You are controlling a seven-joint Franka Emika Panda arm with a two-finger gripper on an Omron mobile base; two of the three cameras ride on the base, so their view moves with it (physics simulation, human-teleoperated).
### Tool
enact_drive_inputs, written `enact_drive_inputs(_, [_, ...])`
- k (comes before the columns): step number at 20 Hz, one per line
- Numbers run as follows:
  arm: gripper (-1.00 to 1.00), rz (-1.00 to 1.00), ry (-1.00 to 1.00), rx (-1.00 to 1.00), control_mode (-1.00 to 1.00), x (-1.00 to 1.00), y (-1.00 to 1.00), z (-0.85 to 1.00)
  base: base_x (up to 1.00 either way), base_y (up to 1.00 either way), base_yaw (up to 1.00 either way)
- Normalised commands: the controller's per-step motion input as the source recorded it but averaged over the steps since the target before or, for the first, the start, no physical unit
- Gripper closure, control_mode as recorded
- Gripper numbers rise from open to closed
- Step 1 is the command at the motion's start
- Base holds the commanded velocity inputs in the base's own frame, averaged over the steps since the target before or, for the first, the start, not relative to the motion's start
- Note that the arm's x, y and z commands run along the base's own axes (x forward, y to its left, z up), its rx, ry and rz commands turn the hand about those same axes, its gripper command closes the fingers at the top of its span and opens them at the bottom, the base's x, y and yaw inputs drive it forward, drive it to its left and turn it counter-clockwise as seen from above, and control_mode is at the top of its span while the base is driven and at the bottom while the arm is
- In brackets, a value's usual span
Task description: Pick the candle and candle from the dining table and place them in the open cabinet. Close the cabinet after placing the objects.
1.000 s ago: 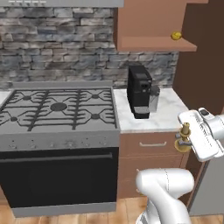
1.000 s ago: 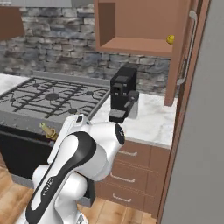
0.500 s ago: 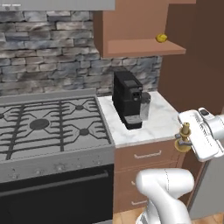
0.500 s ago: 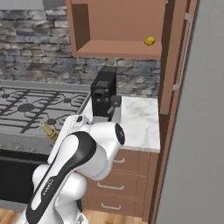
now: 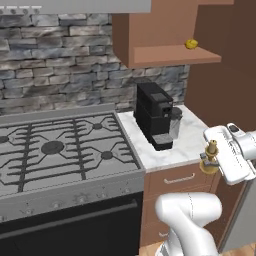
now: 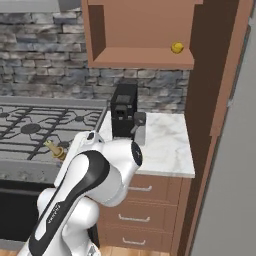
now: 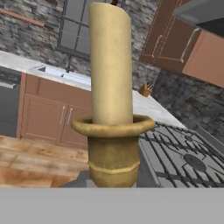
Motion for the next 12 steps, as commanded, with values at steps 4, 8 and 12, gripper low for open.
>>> enact_drive_inputs(4, [1.0,0.0,0.0,0.0,1.0,0.0,0.0,0.0,0.39,0.31,0.0])
enact_drive_inputs(8, [1.0,0.0,0.0,0.0,1.0,0.0,0.0,0.0,0.51,0.16,0.0])
enact_drive_inputs(12, [1.0,0.0,0.0,0.0,1.0,0.0,0.0,0.0,0.54,0.11,0.0])
